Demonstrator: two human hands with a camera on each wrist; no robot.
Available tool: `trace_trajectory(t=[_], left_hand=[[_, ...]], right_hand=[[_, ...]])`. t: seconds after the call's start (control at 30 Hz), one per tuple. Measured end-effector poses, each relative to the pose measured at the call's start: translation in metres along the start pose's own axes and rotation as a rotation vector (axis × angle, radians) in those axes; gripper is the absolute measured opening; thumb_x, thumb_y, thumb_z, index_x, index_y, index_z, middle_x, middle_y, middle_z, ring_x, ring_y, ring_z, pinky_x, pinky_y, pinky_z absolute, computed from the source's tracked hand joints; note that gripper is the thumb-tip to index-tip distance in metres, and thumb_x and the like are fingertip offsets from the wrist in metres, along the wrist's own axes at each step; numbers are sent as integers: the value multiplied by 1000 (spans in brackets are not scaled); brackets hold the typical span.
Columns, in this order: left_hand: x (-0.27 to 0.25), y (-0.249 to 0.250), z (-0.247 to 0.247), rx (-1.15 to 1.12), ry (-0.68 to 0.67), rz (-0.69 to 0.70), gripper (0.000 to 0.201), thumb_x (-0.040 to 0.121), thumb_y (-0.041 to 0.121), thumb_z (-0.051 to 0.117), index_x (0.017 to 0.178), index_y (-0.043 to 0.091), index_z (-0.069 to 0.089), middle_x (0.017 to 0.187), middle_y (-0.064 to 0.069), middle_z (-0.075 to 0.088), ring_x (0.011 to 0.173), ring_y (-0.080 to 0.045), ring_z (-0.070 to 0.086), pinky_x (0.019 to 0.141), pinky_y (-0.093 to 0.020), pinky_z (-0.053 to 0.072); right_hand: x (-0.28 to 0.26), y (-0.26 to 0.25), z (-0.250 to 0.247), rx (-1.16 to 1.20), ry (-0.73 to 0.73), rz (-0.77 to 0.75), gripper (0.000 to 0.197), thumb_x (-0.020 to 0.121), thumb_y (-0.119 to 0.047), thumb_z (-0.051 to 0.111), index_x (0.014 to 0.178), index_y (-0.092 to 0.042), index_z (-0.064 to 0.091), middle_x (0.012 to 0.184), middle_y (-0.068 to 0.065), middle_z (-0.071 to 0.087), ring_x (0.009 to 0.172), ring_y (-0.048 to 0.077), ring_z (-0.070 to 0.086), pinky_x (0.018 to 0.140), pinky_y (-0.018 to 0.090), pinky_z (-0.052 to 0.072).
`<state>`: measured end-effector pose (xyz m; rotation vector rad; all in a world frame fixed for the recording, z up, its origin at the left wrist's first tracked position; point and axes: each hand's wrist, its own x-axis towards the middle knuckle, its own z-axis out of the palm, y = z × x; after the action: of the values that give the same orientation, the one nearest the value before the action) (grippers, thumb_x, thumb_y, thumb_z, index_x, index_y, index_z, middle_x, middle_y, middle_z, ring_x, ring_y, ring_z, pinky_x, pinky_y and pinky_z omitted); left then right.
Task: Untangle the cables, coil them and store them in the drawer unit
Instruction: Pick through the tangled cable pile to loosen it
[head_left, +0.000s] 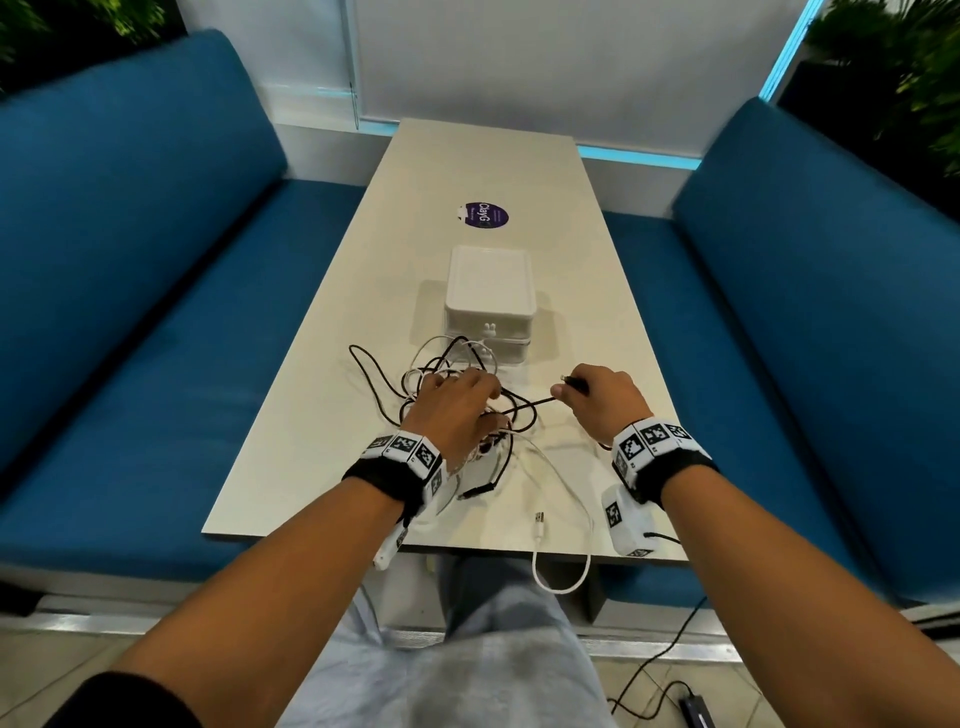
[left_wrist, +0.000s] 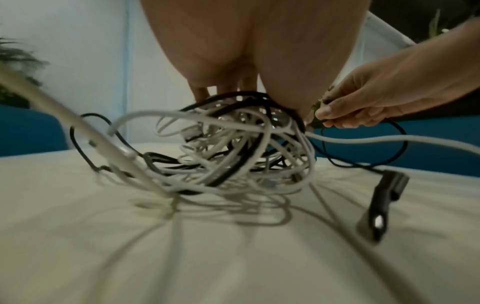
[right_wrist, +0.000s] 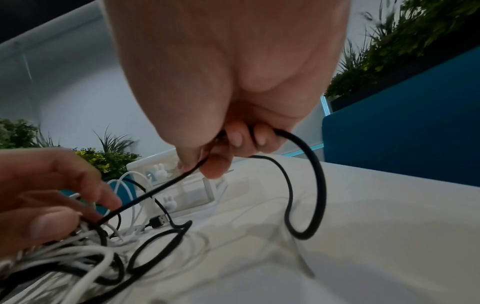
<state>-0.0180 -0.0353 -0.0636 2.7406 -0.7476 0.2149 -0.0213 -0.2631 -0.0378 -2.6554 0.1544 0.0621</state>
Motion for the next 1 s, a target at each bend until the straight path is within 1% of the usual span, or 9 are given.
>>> trace_trajectory(t=[0.07,0.17,0.3,0.4,0.53,0.67,0.8,0.9,1.0], left_hand=[[-5,-3,1,-21,-8,54,24,94,42,57,108,22,56,123,5,52,104,-23,54,99,-37,31],[-6,-6,5,-73,0,-17,25,91,43,61,102,21,63,115,4,49,104,-23,46,94,-33,35],[0,-8,4,10,-47,28,28,101,40,43,104,20,62,106,-1,55,106,-24,47,94,-37,33],[1,-14,-1,-14,-39,18,21,104,33,37,103,23,56,101,-1,63,101,-25,54,91,-37,35],[-2,-28,-6,-211,-30,-122,12,98,41,47,100,29,47,95,3,63,94,-23,51,83,-38,41],[-4,-37,-13,-175,-100,-190,28,78,63,49,99,45,44,102,7,51,110,-21,37,96,-37,36],[-7,-29,-23,-185,-169,-222,45,75,53,58,117,38,49,108,0,39,113,-25,26,101,-38,30],[-7,-23,-24,-200,-163,-201,42,74,47,59,111,35,45,109,0,45,116,-25,31,103,-40,28],[-6,-18,-27,-210,-159,-209,34,81,34,65,105,27,42,105,2,43,110,-19,33,105,-37,24]], right_hand=[[0,0,2,-4,-24,-19,23,95,-40,55,95,-19,64,86,7,64,85,28,59,67,30,42],[-4,-13,10,17,-23,-146,19,95,-34,51,100,-24,67,89,5,69,89,27,62,71,29,45],[-15,-41,21,-40,-95,-326,25,90,-46,56,105,-30,67,95,-3,73,91,19,64,80,33,51],[-11,-53,24,-12,-78,-291,23,87,-54,59,90,-32,66,78,-8,67,77,15,61,69,31,48],[-1,-56,20,-18,-59,-234,29,85,-62,54,79,-34,58,75,-5,64,73,20,61,70,37,53],[1,-57,21,-37,-73,-182,35,89,-62,52,85,-27,56,82,-1,65,77,22,60,72,39,53],[-1,-58,24,-73,-72,-147,38,91,-64,44,88,-26,52,89,4,64,83,27,59,76,43,52],[-3,-58,23,-65,-77,-132,38,92,-62,43,90,-25,51,87,4,64,82,27,60,77,44,52],[-5,-58,24,-46,-111,-138,37,94,-60,43,92,-24,52,85,3,65,82,26,60,79,44,51]])
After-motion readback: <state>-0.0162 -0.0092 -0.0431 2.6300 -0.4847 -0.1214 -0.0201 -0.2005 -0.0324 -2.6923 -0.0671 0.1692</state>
